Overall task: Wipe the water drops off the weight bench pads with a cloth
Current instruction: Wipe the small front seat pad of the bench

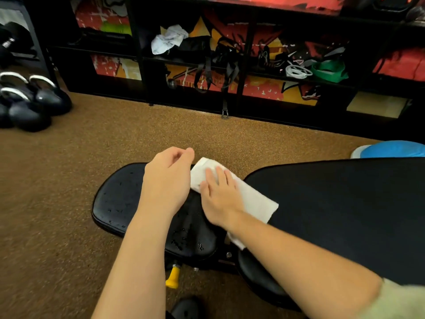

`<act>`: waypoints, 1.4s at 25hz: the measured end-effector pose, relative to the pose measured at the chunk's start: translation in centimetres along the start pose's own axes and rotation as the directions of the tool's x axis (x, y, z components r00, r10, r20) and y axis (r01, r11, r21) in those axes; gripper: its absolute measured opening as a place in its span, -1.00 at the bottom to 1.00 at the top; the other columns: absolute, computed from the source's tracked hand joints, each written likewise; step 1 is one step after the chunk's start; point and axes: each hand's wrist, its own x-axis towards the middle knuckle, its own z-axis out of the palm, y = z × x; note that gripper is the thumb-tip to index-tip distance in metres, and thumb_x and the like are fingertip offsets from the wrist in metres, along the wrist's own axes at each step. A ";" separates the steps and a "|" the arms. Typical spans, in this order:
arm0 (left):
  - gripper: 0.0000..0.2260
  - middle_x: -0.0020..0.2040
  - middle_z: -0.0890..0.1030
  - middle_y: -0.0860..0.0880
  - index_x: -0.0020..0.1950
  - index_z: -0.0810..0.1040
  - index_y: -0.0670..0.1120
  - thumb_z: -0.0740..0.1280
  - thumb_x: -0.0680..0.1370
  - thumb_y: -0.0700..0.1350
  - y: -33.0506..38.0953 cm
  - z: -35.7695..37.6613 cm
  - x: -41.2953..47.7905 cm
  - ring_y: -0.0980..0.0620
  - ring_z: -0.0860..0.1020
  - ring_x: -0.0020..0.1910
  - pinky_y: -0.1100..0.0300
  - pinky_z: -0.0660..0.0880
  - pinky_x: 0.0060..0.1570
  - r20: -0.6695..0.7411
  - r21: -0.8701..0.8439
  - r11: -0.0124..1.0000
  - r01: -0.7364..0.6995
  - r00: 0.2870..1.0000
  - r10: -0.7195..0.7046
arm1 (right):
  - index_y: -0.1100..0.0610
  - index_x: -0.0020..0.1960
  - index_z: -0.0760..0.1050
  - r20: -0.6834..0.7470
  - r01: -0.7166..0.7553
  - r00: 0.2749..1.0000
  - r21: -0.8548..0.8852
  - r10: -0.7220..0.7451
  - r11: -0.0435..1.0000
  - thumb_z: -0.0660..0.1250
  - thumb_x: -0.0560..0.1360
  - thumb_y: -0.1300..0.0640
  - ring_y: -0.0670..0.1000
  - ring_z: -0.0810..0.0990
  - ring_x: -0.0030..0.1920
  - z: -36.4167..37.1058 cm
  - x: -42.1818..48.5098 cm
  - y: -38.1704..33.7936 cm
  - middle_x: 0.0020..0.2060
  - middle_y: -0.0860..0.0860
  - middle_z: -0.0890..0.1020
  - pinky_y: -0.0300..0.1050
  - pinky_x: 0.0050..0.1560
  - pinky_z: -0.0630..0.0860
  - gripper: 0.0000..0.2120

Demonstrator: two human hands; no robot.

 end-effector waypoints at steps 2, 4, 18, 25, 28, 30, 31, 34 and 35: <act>-0.68 -0.09 0.69 -0.07 -0.05 0.67 -0.13 0.29 0.67 0.08 0.0 -0.1 0.0 -0.14 0.62 -0.02 -0.06 0.55 0.09 -0.058 -0.087 0.996 0.003 0.998 -0.008 | 0.19 0.55 0.20 -0.017 0.021 1.000 -0.036 -0.021 0.999 -0.11 0.69 0.05 0.25 0.22 0.53 -1.5 3.3 -0.5 0.54 0.14 0.25 0.14 0.48 0.20 -0.52; -0.69 -0.14 0.70 0.05 -0.12 0.69 -0.03 0.27 0.68 0.07 0.0 -0.8 0.3 -0.04 0.65 -0.05 -0.03 0.55 0.11 -0.147 -0.154 0.988 0.028 0.988 -0.051 | 0.25 0.38 0.34 0.104 0.029 0.994 -0.115 -0.017 0.993 -0.04 0.66 0.22 0.27 0.41 0.36 -2.8 5.7 -1.3 0.39 0.19 0.42 0.17 0.28 0.37 -0.64; -0.74 0.00 0.74 -0.05 -0.08 0.68 -0.08 0.28 0.67 -0.01 0.4 -0.7 2.5 0.03 0.60 -0.10 0.17 0.38 -0.18 -0.164 -0.367 0.925 0.099 0.972 -0.169 | 0.00 0.62 -0.40 0.064 0.037 0.997 -0.079 -0.032 0.996 -0.76 0.26 -0.34 0.06 -0.46 0.57 0.5 -7.7 -1.7 0.55 -0.07 -0.42 0.09 0.60 -0.28 -0.01; -0.67 0.01 0.73 -0.01 -0.02 0.69 -0.09 0.20 0.70 0.03 0.8 0.1 1.9 0.01 0.63 -0.05 0.19 0.36 -0.21 -0.148 -0.352 0.930 0.106 0.975 -0.167 | 0.05 0.67 -0.03 -0.008 -0.034 0.999 -0.131 0.033 0.991 -0.37 0.60 -0.15 0.17 -0.04 0.64 -0.8 2.7 -0.1 0.66 0.09 0.00 0.22 0.59 -0.02 -0.31; -0.65 0.01 0.73 -0.02 -0.02 0.69 -0.08 0.17 0.71 0.05 1.2 0.8 1.7 -0.01 0.63 -0.04 0.20 0.34 -0.20 -0.127 -0.321 0.940 0.119 0.978 -0.167 | 0.04 0.67 -0.06 -0.011 -0.030 1.000 -0.118 0.029 0.993 -0.41 0.56 -0.25 0.18 -0.14 0.64 0.5 -1.7 0.0 0.66 0.07 -0.08 0.23 0.60 -0.08 -0.24; -0.63 0.02 0.73 -0.02 -0.02 0.68 -0.08 0.16 0.72 0.06 1.4 1.3 1.8 -0.02 0.63 -0.04 0.18 0.34 -0.19 -0.106 -0.298 0.947 0.122 0.981 -0.160 | 0.03 0.67 -0.24 0.057 -0.010 0.998 -0.119 0.017 0.993 -0.43 0.61 -0.27 0.21 -0.34 0.61 1.2 -7.0 -0.7 0.64 0.03 -0.27 0.17 0.60 -0.23 -0.30; -0.63 0.02 0.73 -0.02 -0.01 0.68 -0.07 0.16 0.72 0.06 1.5 1.6 1.7 -0.02 0.63 -0.05 0.16 0.35 -0.18 -0.091 -0.290 0.949 0.125 0.983 -0.158 | 0.02 0.65 -0.31 0.082 0.016 0.997 -0.102 -0.008 0.995 -0.48 0.55 -0.29 0.21 -0.43 0.58 1.4 -9.7 -1.0 0.61 0.00 -0.36 0.14 0.59 -0.30 -0.26; -0.63 0.01 0.73 0.01 -0.04 0.68 -0.03 0.15 0.72 0.08 1.7 2.3 1.3 -0.02 0.64 -0.07 0.12 0.36 -0.16 -0.063 -0.267 0.956 0.125 0.987 -0.146 | 0.00 0.62 -0.38 0.180 0.114 0.978 -0.054 -0.103 0.992 -0.60 0.33 -0.32 0.17 -0.57 0.52 0.1 -15.0 -2.1 0.47 -0.02 -0.55 0.07 0.53 -0.45 -0.10; -0.63 0.01 0.73 0.02 -0.05 0.68 -0.02 0.15 0.72 0.09 1.7 2.4 1.1 -0.01 0.63 -0.08 0.11 0.36 -0.15 -0.062 -0.263 0.957 0.119 0.988 -0.140 | 0.00 0.62 -0.36 0.218 0.162 0.966 -0.096 -0.138 0.982 -0.64 0.31 -0.29 0.15 -0.59 0.49 -0.1 -15.3 -1.7 0.44 0.03 -0.56 0.09 0.50 -0.48 -0.08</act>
